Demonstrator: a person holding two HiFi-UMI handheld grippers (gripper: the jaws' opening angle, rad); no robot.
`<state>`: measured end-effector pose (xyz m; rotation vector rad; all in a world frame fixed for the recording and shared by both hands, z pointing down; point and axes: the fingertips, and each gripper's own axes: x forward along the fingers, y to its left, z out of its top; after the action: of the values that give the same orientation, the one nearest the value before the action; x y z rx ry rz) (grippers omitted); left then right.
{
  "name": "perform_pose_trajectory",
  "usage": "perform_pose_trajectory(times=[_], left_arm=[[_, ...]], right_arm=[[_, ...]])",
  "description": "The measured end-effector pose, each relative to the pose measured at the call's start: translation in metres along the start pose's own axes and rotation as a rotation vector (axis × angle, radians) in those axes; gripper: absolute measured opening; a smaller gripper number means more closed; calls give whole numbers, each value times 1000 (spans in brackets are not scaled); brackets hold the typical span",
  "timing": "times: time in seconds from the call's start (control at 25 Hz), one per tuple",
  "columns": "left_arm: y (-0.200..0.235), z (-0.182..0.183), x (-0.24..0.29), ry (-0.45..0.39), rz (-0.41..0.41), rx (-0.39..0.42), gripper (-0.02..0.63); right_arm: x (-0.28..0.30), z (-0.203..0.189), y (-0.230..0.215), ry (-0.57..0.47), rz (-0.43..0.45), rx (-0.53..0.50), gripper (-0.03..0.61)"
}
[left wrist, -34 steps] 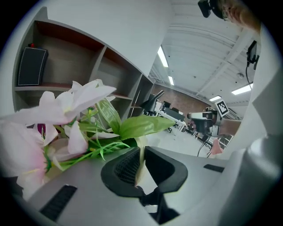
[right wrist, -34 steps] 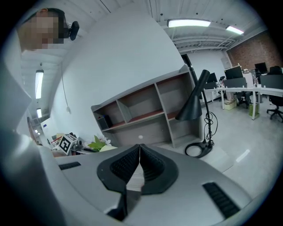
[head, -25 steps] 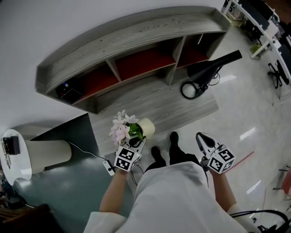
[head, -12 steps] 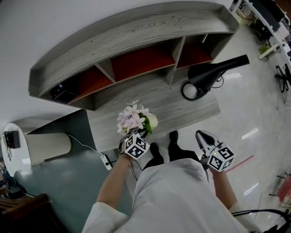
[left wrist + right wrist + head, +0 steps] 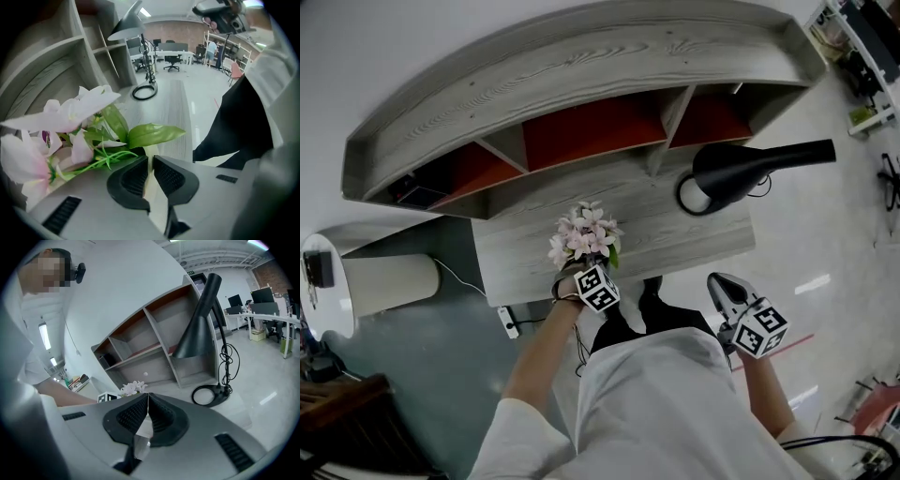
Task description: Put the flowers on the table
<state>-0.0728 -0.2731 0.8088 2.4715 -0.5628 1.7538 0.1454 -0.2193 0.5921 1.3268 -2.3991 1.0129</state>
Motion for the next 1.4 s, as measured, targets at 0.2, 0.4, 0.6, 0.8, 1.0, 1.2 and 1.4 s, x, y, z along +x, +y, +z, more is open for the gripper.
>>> perform_pose_trajectory(times=[0.2, 0.4, 0.6, 0.8, 1.0, 1.2, 1.4], left_arm=[[10, -6, 31, 88, 38, 51, 52], [13, -10, 45, 118, 64, 67, 57], [18, -9, 49, 126, 93, 89, 66], [9, -9, 51, 131, 100, 86, 148], [8, -3, 43, 93, 144, 65, 152], [9, 0, 26, 97, 216, 69, 152], [12, 8, -10, 52, 327, 31, 150]], right_arm=[[14, 1, -11, 58, 44, -17, 20], [27, 0, -21, 108, 90, -46, 20], [37, -1, -30, 132, 123, -60, 20], [39, 4, -31, 130, 152, -70, 20], [32, 9, -39, 119, 163, -80, 20], [25, 6, -44, 121, 176, -92, 20], [26, -1, -40, 121, 203, -89, 20]])
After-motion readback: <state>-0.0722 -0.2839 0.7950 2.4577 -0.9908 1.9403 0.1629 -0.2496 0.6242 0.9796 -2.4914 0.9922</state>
